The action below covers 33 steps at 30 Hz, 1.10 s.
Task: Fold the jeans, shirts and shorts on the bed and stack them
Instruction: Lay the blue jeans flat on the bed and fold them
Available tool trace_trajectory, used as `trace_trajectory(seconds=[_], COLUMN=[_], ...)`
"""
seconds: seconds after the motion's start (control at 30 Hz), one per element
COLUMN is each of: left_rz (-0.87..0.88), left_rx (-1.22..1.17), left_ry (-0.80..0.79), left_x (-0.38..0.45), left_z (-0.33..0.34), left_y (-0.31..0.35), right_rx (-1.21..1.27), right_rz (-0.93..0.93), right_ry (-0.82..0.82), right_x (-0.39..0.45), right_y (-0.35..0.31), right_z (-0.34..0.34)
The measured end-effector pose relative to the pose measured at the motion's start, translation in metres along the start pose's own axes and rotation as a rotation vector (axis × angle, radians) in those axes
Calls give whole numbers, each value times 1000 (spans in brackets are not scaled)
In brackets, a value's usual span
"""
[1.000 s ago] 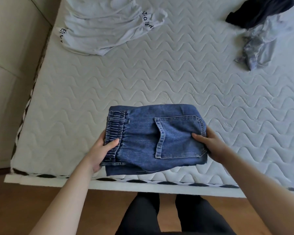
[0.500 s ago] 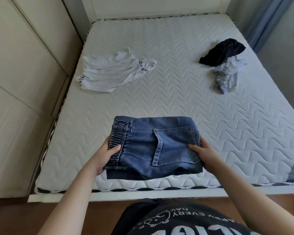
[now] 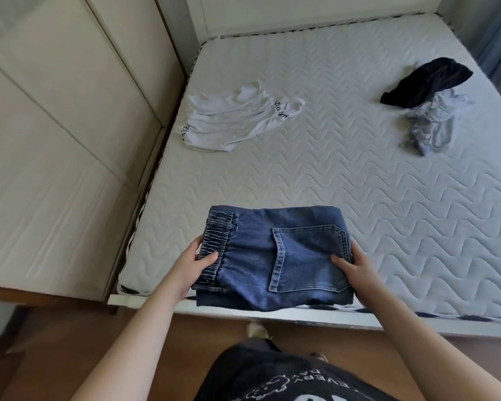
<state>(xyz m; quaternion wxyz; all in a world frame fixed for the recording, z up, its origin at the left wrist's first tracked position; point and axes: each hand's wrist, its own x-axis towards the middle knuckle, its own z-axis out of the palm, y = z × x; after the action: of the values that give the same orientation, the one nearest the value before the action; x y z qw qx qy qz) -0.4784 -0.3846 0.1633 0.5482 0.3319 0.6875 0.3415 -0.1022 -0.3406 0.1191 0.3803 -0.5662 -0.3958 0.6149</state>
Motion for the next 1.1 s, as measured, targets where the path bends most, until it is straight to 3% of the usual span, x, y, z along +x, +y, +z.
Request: trace_trajectory(seconds=[0.27,0.73,0.93,1.1], left_rz=[5,-184,-280,-253], left_rx=[-8,-123,-74,-66], left_ry=[24,-47,-173,-113], left_x=[26,161,226,273], left_z=[-60,-262,-279,-281], left_y=[-16,-51,-67,-108], right_rx=[-20,-29,-56,-32], right_rz=[68,267,353,368], right_ry=[11,227,154,152], right_x=[22,101,145,201], right_y=[4,34,52,90], right_z=[68,314,344,348])
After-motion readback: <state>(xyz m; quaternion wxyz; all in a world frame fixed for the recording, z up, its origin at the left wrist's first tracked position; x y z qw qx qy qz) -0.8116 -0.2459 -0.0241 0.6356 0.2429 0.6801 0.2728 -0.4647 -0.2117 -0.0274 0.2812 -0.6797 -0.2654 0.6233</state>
